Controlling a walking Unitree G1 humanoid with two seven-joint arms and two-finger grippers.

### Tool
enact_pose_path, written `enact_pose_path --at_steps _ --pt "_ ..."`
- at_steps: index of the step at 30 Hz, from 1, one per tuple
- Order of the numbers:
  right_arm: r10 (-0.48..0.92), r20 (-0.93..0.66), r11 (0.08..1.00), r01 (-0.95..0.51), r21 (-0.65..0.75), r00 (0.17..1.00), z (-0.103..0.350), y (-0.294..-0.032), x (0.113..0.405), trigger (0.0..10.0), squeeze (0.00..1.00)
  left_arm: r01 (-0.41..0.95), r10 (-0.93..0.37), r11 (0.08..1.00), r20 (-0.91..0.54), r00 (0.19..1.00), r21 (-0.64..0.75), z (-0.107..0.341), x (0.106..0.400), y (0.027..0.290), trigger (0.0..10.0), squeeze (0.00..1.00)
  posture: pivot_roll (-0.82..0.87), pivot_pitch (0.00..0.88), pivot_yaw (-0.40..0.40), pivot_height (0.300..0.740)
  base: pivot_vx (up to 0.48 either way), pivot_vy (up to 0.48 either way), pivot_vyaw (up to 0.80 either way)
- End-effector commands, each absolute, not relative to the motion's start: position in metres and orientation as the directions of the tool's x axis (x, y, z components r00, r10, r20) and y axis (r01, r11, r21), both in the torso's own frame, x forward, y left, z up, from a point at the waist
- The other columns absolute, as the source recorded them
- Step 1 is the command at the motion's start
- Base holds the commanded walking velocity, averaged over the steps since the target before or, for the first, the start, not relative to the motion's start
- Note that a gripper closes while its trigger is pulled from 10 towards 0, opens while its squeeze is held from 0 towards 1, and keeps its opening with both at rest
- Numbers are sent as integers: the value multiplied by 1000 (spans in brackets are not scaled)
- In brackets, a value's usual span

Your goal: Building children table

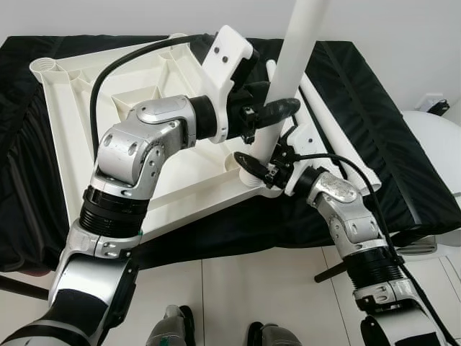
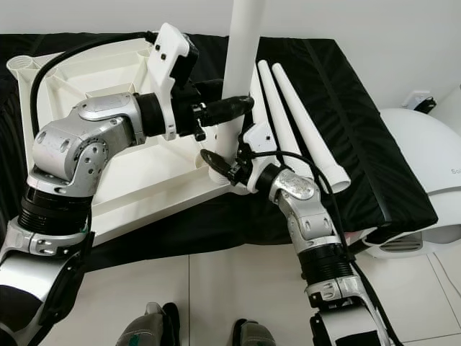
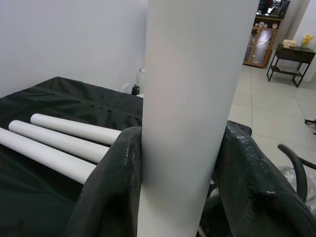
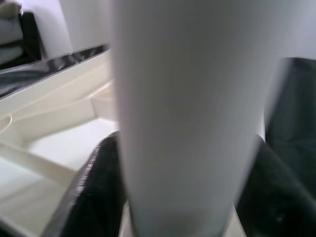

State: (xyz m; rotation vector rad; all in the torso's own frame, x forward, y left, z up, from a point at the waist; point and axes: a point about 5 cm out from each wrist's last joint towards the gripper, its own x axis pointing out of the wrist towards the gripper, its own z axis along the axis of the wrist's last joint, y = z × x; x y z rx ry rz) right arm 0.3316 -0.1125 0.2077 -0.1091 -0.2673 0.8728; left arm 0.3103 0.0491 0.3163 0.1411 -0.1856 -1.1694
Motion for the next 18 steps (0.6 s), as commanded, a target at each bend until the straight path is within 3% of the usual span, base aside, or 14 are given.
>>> enact_pose_path --at_steps 1,3,5,18 --pt "762 192 647 -739 -189 618 207 -117 331 10000 1000 904 -925 378 50 376 199 312 310 46 10000 0 4 148 -38 740 0 0 0" --pt "760 193 649 -736 -193 621 207 -117 331 10000 1000 904 -925 378 50 376 199 312 310 46 10000 0 4 148 -38 740 0 0 0" --pt "761 200 648 -735 -201 617 208 -117 330 10000 0 903 -924 380 51 378 198 312 311 47 10000 0 5 147 -38 740 0 0 0" --pt "783 240 619 -757 -211 574 223 -119 329 10000 0 901 -921 388 54 385 195 314 312 48 10000 0 3 149 -39 740 0 0 0"
